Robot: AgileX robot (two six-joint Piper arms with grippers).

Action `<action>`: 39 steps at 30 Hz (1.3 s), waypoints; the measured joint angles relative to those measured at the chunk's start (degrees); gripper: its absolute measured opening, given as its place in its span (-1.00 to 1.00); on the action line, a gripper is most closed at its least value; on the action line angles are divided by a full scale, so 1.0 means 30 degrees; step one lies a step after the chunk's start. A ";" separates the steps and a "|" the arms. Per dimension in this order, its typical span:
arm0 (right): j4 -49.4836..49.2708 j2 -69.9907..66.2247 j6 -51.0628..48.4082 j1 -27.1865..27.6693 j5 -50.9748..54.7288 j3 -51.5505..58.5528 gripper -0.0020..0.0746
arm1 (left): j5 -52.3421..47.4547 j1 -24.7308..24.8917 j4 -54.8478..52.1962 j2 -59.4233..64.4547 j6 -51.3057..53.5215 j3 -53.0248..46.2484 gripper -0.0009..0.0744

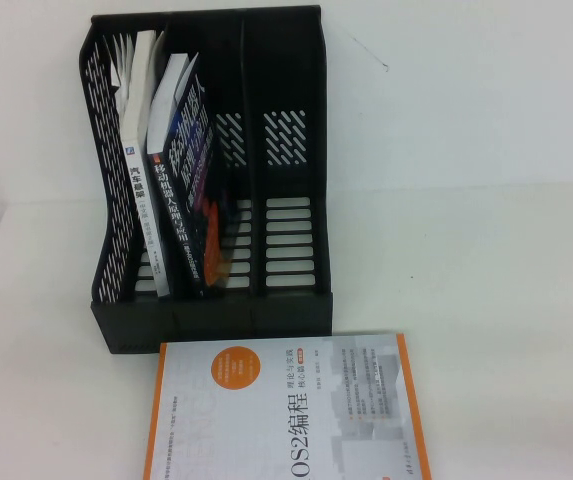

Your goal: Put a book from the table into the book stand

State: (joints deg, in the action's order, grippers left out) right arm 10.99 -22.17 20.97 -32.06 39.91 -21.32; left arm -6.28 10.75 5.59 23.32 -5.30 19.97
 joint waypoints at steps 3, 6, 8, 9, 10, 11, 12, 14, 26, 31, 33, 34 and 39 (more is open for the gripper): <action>-0.0028 0.0000 0.0000 0.0000 0.0000 0.0012 -0.95 | 0.0063 0.0000 0.0032 -0.0088 0.0001 -0.0102 -0.98; -0.0028 0.0000 0.0000 0.0000 0.0045 0.0012 -0.95 | 0.0301 0.0000 0.0032 -0.0915 0.0001 -0.0933 -0.98; -0.0028 0.0000 0.0000 0.0000 0.0045 0.0012 -0.95 | 0.0361 -0.0087 0.0032 -0.1655 -0.0169 -0.1872 -0.98; -0.0028 0.0000 0.0000 0.0000 0.0045 0.0012 -0.95 | 0.0396 -0.0223 0.0032 -0.2107 -0.0251 -0.2433 -0.98; -0.0028 0.0000 0.0000 0.0000 0.0045 0.0012 -0.95 | 0.0396 -0.0315 0.0032 -0.2606 -0.0252 -0.3043 -0.98; -0.0028 0.0000 0.0000 0.0000 0.0045 0.0012 -0.95 | 0.0396 -0.0477 0.0068 -0.3048 -0.0252 -0.3546 -0.98; -0.0028 0.0000 0.0000 0.0000 0.0045 0.0012 -0.95 | 0.0355 -0.0668 0.0068 -0.3664 -0.0252 -0.4184 -0.98; -0.0028 0.0000 0.0000 0.0000 0.0045 0.0012 -0.95 | 0.0224 -0.1023 0.0068 -0.4837 -0.0252 -0.5338 -0.98; -0.0028 0.0000 0.0000 0.0000 0.0076 0.0043 -0.95 | -0.3603 -0.3188 0.0068 -0.7935 -0.0391 -0.7048 -0.98; -0.0028 0.0000 0.0000 0.0000 0.0076 0.0043 -0.95 | -0.3813 -0.3240 0.0068 -0.7935 -0.0269 -0.7048 -0.98; -0.0028 0.0000 0.0000 0.0000 0.0076 0.0043 -0.95 | -0.3813 -0.3240 0.0068 -0.7935 -0.0195 -0.7048 -0.98; -0.0028 0.0000 0.0000 0.0000 0.0076 0.0043 -0.95 | -0.3813 -0.3240 0.0068 -0.7935 -0.0195 -0.7048 -0.98; -0.0028 0.0000 0.0000 0.0000 0.0076 0.0043 -0.95 | -0.3813 -0.3271 0.0068 -0.7935 -0.0113 -0.7048 -0.98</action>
State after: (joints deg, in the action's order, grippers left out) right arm 10.91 -22.17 20.97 -32.06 40.14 -21.19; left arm -17.72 0.94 5.79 -0.49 -5.63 -1.17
